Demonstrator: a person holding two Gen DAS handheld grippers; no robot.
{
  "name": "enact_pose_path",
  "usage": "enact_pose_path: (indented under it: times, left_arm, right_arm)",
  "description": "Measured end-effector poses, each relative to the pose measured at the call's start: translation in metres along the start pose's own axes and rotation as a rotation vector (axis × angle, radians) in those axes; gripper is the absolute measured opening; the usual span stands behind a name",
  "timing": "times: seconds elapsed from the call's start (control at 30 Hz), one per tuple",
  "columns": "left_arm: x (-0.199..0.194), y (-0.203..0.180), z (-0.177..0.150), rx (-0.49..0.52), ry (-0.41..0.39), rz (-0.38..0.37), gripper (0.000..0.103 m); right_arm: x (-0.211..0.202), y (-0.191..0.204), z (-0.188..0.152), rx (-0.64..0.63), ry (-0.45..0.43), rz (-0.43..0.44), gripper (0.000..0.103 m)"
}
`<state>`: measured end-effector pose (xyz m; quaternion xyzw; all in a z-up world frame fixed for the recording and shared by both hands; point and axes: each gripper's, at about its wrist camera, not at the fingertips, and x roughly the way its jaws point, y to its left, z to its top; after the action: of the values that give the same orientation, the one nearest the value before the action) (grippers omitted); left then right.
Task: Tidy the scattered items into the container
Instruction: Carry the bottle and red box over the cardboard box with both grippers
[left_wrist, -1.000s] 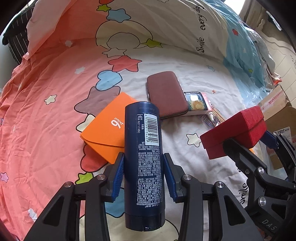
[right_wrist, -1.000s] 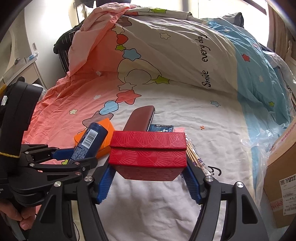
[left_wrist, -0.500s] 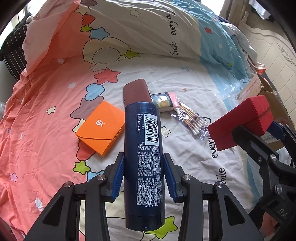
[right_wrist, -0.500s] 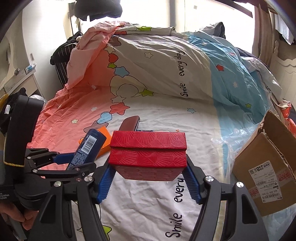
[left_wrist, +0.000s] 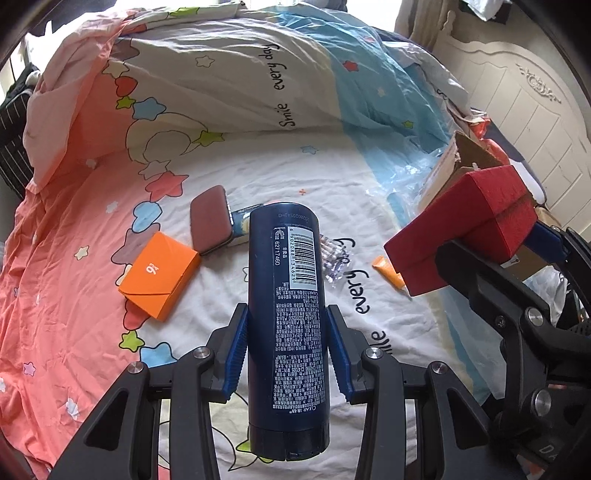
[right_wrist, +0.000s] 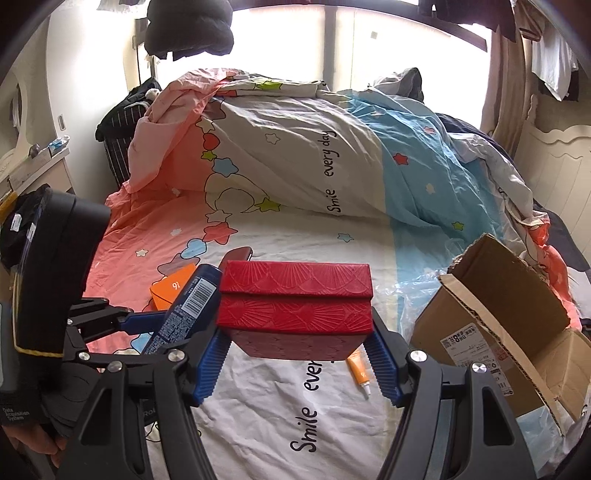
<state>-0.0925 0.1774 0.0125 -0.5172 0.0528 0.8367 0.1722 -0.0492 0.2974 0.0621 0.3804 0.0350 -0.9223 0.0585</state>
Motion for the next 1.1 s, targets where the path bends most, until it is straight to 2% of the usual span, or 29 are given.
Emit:
enact_pose_path:
  times: [0.47, 0.73, 1.1]
  left_arm:
    - [-0.007, -0.062, 0.033, 0.095, -0.027, -0.052, 0.041]
    - [-0.007, -0.088, 0.036, 0.155, -0.026, -0.071, 0.042]
    - [-0.009, -0.130, 0.045, 0.243, -0.043, -0.124, 0.042]
  right_arm:
    - [-0.031, -0.047, 0.006, 0.037, -0.044, -0.079, 0.066]
    - [-0.042, -0.063, 0.000, 0.039, -0.044, -0.130, 0.066]
    - [-0.058, -0.102, -0.010, 0.121, -0.049, -0.181, 0.066]
